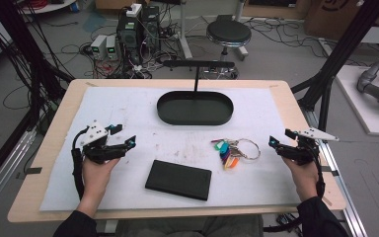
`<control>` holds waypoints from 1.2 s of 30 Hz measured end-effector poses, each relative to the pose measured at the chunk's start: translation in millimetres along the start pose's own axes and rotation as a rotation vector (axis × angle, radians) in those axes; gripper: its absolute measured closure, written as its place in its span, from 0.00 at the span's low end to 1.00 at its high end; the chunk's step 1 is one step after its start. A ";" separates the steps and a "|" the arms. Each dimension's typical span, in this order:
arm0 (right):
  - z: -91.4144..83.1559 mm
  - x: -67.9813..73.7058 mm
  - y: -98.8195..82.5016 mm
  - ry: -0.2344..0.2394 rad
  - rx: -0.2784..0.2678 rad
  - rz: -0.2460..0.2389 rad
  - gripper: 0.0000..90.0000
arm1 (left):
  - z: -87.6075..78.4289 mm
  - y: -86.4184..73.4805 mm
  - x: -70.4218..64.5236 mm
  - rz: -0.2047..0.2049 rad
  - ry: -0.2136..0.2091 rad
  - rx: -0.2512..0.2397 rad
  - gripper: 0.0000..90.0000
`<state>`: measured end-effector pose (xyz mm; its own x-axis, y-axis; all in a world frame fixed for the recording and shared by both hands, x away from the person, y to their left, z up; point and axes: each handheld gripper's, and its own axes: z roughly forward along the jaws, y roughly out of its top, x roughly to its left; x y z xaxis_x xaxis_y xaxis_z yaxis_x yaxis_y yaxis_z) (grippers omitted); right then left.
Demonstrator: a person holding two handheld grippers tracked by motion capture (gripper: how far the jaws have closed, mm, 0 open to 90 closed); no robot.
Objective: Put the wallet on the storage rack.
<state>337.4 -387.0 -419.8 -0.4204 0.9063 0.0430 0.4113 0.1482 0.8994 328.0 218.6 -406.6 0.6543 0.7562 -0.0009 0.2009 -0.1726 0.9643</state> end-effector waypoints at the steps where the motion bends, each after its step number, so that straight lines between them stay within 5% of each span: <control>1: 0.3 -0.2 -0.1 0.000 0.002 -0.002 0.26 | -0.3 0.8 -0.4 0.000 -0.011 -0.007 0.34; 6: 2.2 -2.0 -0.8 -0.001 0.005 0.001 0.27 | -0.5 1.6 -2.8 0.036 -0.020 0.006 0.31; 9: 2.7 -4.3 -1.4 -0.005 0.004 0.014 0.27 | -3.2 2.8 -4.9 0.050 -0.067 -0.016 0.30; 18: 2.0 -5.2 -1.5 -0.007 0.002 0.006 0.27 | -2.4 -0.8 -16.4 0.043 -0.133 0.015 0.30; 25: 1.5 -4.9 -1.5 -0.014 0.002 0.006 0.27 | -9.0 -16.0 -42.4 0.099 -0.232 0.064 0.30; 36: 3.3 -4.2 1.7 -0.022 -0.004 0.019 0.27 | -20.6 -37.2 -66.8 0.198 -0.317 0.150 0.35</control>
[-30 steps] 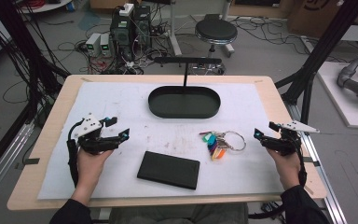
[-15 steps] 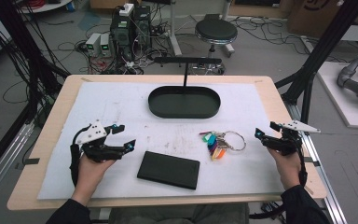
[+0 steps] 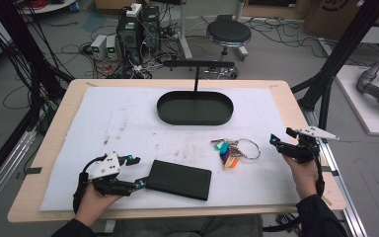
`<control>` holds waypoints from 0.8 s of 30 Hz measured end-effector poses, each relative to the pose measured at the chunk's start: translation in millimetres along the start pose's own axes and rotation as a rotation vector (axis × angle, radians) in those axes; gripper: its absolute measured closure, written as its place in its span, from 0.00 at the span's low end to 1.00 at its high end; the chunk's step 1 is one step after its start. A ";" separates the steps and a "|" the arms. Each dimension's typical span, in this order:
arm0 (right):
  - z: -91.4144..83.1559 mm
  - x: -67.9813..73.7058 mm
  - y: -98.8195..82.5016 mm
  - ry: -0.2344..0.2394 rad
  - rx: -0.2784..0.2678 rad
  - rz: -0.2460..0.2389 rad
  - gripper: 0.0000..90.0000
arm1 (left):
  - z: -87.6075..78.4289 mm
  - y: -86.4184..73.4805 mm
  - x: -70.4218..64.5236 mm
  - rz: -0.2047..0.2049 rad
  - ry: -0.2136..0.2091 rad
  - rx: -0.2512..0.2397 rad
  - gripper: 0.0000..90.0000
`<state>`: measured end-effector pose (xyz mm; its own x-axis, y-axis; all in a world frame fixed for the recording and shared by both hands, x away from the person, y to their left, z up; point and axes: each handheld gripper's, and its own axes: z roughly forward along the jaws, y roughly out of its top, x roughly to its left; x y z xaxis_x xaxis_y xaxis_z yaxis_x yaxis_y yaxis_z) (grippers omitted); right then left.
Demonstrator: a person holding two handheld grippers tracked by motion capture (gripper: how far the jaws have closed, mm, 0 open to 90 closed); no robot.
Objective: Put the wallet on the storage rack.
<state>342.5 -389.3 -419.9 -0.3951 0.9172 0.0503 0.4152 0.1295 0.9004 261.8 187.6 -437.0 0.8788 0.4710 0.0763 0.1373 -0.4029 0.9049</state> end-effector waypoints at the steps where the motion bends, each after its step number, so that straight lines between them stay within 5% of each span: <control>1: 0.8 0.0 0.2 0.001 -0.001 -0.003 0.27 | 0.9 -0.7 -2.2 0.011 -0.007 0.008 0.36; 5: 2.9 0.7 1.1 0.001 -0.001 -0.003 0.27 | 5.4 -2.6 -8.2 0.055 -0.034 0.042 0.42; 8: 3.3 1.7 1.6 0.005 0.001 -0.008 0.27 | 14.4 -5.7 -16.3 0.140 -0.065 0.115 0.47; 16: 1.3 1.6 1.7 0.004 -0.001 0.001 0.27 | 19.6 -6.9 -20.5 0.221 -0.048 0.156 0.53; 17: 0.9 1.4 1.6 0.006 -0.002 0.000 0.27 | 22.2 -7.7 -22.5 0.256 -0.039 0.172 0.53; 24: 1.1 2.7 1.5 0.006 0.002 0.000 0.27 | 23.4 -8.6 -21.2 0.269 -0.031 0.183 0.62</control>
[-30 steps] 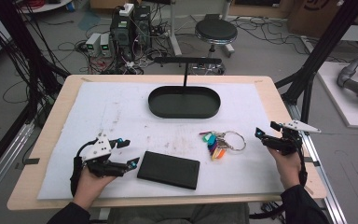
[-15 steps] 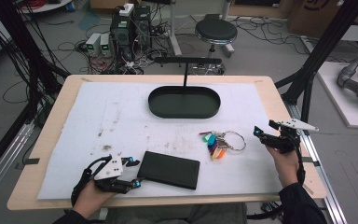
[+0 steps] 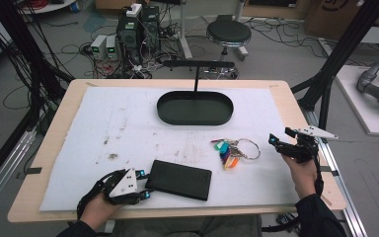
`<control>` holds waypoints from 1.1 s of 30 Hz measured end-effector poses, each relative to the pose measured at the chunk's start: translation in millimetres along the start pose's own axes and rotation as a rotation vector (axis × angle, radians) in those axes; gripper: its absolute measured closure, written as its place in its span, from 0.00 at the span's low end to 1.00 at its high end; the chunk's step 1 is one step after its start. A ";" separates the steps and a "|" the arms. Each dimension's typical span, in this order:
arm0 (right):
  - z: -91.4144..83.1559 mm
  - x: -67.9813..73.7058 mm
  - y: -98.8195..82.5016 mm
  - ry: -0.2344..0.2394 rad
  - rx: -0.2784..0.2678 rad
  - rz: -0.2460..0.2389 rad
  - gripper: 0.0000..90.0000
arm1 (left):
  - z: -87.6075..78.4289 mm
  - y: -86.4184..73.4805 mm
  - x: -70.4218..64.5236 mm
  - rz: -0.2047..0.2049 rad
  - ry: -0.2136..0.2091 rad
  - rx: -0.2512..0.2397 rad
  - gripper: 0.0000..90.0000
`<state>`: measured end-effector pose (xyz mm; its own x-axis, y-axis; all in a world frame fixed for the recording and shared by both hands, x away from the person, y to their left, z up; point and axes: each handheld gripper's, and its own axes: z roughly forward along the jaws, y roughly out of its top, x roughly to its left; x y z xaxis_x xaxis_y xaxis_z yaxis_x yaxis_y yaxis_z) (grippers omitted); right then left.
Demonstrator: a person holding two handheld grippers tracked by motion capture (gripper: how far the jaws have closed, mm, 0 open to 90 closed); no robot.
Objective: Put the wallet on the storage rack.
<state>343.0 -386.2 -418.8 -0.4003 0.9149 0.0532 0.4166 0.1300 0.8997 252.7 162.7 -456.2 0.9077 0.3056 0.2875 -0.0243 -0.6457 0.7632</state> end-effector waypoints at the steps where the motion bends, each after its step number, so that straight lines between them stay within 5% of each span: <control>1: 0.0 0.6 0.0 -0.002 0.000 -0.003 0.27 | -0.2 1.3 0.1 0.000 -0.004 0.007 0.65; 10: -1.3 3.7 1.3 0.010 -0.017 -0.014 0.28 | -3.0 14.0 0.7 -0.016 -0.016 -0.008 0.82; 13: -3.0 8.5 2.9 0.035 -0.032 -0.015 0.29 | -8.0 20.4 9.3 -0.100 -0.024 -0.078 0.84; 16: -4.1 11.4 3.9 0.055 -0.046 -0.021 0.30 | -10.5 21.6 14.0 -0.139 -0.025 -0.104 0.85; 25: -1.3 28.4 9.5 0.179 -0.080 -0.040 0.30 | -13.4 30.2 35.0 -0.250 -0.015 -0.183 0.86; 33: 8.6 55.5 15.4 0.346 -0.089 -0.127 0.30 | -5.0 39.4 52.0 -0.329 -0.011 -0.205 0.87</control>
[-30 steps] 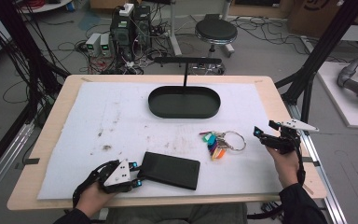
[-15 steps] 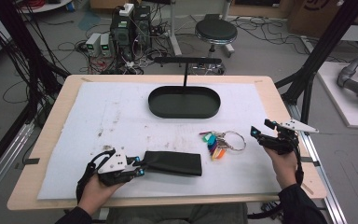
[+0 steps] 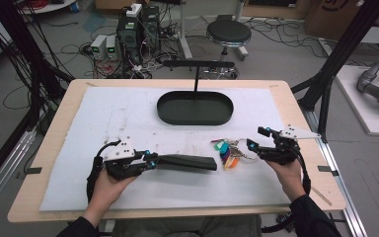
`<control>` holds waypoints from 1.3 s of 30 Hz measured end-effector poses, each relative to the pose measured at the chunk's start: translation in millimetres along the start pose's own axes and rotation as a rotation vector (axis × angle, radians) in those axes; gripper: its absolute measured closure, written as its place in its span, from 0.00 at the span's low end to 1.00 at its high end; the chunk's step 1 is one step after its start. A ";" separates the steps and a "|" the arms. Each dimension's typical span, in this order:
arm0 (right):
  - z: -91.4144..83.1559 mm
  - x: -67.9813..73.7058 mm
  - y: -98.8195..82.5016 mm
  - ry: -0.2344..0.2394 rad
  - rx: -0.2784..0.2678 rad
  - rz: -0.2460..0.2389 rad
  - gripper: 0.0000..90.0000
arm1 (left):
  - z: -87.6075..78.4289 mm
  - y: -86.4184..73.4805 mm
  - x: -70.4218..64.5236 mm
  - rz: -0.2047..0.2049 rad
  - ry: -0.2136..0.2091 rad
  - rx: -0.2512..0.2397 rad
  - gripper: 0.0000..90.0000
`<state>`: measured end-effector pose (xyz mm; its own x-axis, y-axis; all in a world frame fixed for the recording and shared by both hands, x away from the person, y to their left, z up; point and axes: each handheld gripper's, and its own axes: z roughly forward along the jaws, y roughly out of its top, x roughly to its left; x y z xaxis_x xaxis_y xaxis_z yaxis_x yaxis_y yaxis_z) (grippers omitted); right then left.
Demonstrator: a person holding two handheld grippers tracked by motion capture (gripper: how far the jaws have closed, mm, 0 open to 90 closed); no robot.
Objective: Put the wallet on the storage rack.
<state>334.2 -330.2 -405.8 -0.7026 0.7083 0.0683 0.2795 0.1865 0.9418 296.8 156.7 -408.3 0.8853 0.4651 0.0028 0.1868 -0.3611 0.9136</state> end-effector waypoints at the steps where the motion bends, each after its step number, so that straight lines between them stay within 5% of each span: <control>1: 2.1 2.1 0.6 0.026 0.001 -0.002 0.30 | 0.9 1.2 1.6 -0.005 0.000 -0.002 0.87; 11: 24.0 25.5 4.0 0.209 0.052 -0.085 0.30 | 4.7 6.6 15.1 -0.064 0.010 -0.031 0.87; 25: 57.2 53.6 9.0 0.316 0.114 -0.182 0.39 | 7.9 7.0 25.6 -0.111 -0.002 -0.059 0.86; 32: 82.2 65.0 7.4 0.344 0.189 -0.249 0.57 | 8.4 6.3 28.3 -0.118 -0.010 -0.066 0.86; 39: 86.5 68.2 8.3 0.360 0.186 -0.299 0.76 | 8.1 5.8 28.8 -0.106 -0.005 -0.073 0.83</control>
<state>345.3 -221.3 -421.7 -0.9417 0.3319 -0.0558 0.1204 0.4870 0.8651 326.9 161.4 -406.2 0.8642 0.4936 -0.0973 0.2483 -0.2502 0.9358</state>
